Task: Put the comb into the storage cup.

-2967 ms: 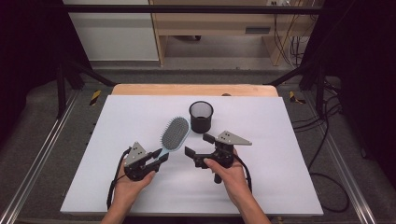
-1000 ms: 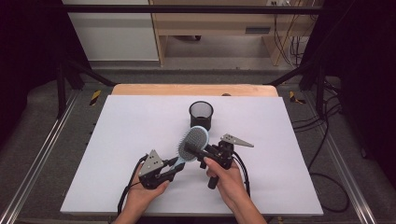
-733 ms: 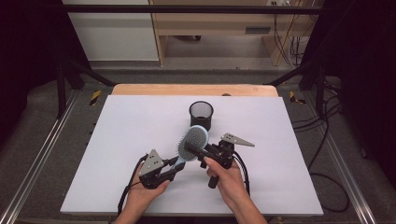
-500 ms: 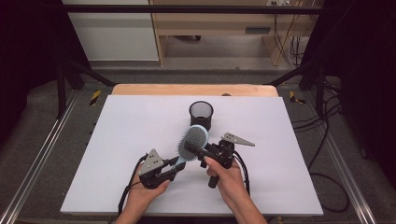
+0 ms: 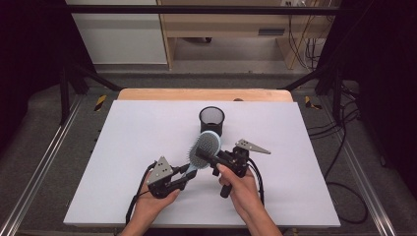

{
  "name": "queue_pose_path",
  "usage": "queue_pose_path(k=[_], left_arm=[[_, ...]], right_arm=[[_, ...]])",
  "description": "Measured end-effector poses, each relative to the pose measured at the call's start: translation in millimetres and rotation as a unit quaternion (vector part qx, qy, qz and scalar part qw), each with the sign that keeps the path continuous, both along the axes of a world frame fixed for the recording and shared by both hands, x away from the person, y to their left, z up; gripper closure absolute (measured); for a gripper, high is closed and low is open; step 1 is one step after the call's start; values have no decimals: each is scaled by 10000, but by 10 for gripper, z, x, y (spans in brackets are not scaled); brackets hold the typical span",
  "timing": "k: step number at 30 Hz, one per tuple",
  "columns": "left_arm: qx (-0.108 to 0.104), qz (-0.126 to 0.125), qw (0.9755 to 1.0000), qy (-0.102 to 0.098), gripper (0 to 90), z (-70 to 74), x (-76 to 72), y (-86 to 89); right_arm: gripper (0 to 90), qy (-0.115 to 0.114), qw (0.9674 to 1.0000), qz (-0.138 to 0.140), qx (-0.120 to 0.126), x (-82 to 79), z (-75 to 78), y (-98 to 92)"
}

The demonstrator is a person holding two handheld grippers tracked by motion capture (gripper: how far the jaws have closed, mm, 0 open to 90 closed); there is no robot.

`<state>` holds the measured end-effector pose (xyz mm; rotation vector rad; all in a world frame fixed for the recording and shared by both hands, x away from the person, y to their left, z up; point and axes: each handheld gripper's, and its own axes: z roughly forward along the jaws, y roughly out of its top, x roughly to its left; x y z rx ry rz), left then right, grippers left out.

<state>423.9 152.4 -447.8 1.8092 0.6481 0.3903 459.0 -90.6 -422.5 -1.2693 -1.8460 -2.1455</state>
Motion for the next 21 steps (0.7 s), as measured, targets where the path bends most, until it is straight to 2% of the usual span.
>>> queue_pose_path(k=[5,11,15,21], left_arm=[[-43,82,9999,-101,615,6,-23,5],[-179,356,9989,-234,410,44,-54,85],[-319,556,9973,-370,305,77,-39,198],[-623,960,9929,-335,101,104,25,476]], right_arm=[[523,-43,9999,-100,-64,-4,4,-28],[520,-5,9993,-362,31,17,7,-115],[519,-11,9978,-658,15,45,-12,-198],[518,24,9952,-978,100,78,-27,-337]])
